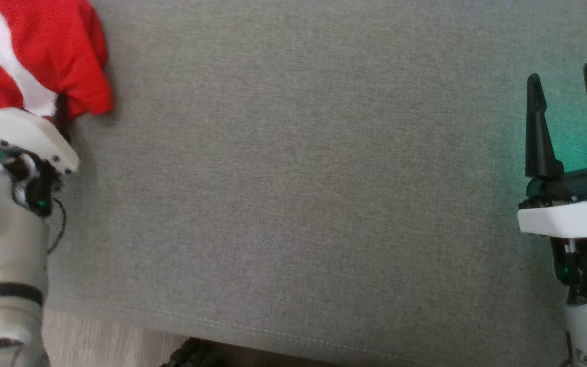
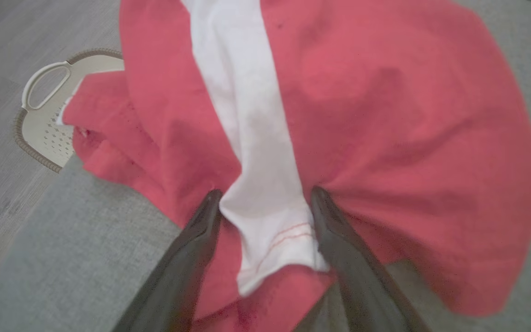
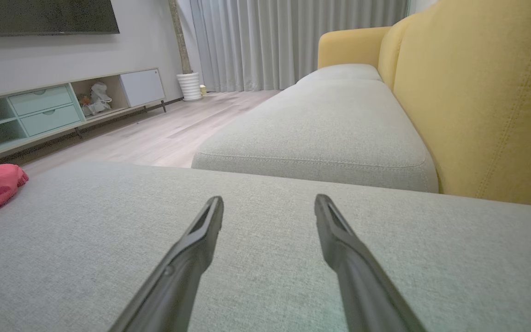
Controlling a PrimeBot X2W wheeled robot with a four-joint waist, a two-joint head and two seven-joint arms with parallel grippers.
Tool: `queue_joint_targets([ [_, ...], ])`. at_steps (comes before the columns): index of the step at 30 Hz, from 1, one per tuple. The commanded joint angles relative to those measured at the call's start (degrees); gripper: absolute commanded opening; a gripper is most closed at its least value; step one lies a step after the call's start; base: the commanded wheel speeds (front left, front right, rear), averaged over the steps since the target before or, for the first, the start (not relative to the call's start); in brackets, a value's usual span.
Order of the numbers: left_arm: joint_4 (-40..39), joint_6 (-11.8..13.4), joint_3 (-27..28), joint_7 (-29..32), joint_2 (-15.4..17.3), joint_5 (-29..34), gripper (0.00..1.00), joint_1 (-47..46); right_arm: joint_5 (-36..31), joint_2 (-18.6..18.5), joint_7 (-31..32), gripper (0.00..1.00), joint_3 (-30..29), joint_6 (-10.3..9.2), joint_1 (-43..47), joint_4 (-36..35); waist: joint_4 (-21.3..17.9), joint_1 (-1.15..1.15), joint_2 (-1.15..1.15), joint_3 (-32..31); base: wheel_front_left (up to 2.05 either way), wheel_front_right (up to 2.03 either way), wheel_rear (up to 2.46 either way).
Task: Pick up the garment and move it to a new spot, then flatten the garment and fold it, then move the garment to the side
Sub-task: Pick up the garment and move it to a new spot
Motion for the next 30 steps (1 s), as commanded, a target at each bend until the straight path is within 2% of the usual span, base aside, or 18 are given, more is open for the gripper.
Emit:
queue_joint_targets([
  [1, 0.4, 0.9, 1.4, 0.2, 3.7, 0.5, 1.0, -1.8, -0.4, -0.5, 0.1, 1.0, 1.0, -0.05, -1.2, -2.4, -0.9, -0.01, 0.0, 1.0, 0.0, 0.0, 0.0],
  [4, 3.0, 1.1, 1.1, 0.5, 4.2, 0.5, 1.0, -3.5, -0.5, -0.5, 0.0, 1.0, 0.8, -0.05, -1.4, -2.5, -1.3, -0.01, 0.0, 1.7, 0.0, 0.0, 0.0],
  [5, 3.9, 0.9, 1.0, 1.0, 4.2, 0.3, 0.63, -4.0, -0.5, -0.4, 0.0, 1.0, 0.7, -0.05, -1.4, -2.5, -1.4, -0.01, 0.0, 1.8, 0.0, 0.0, 0.0],
  [6, 4.7, 0.6, 0.9, 1.3, 4.1, 0.2, 0.0, -4.4, -0.5, -0.4, -0.1, 1.0, 0.6, -0.05, -1.4, -2.4, -1.5, -0.01, 0.0, 1.9, 0.0, 0.0, 0.0],
  [11, 6.6, -0.2, 0.3, 0.4, 4.0, -0.2, 0.0, -5.4, -0.7, -0.1, -0.4, 1.0, 0.5, -0.05, -1.6, -2.0, -1.8, -0.01, 0.0, 1.9, 0.0, 0.0, 0.0],
  [18, 6.6, -1.2, -2.8, -6.8, 3.2, 1.3, 0.0, -5.9, -0.5, 0.9, -1.6, 1.0, 0.6, -0.05, -2.2, 0.5, -2.1, -0.01, 0.0, -1.2, 0.0, 0.0, 0.0],
  [25, 3.5, -1.9, -6.0, -11.5, 0.3, 0.5, 0.0, -5.4, 0.0, 2.3, -3.8, 1.0, 1.0, -0.05, -2.2, 4.0, -3.3, -0.01, 0.0, -6.5, 0.0, 0.0, 0.0],
  [30, -1.5, -2.0, -10.1, -11.3, -3.3, -1.4, 0.0, -4.1, 0.4, 3.2, -5.2, 1.0, 0.4, -0.05, -2.2, 6.3, -4.7, -0.01, 0.0, -10.1, 0.0, 0.0, 0.0],
])
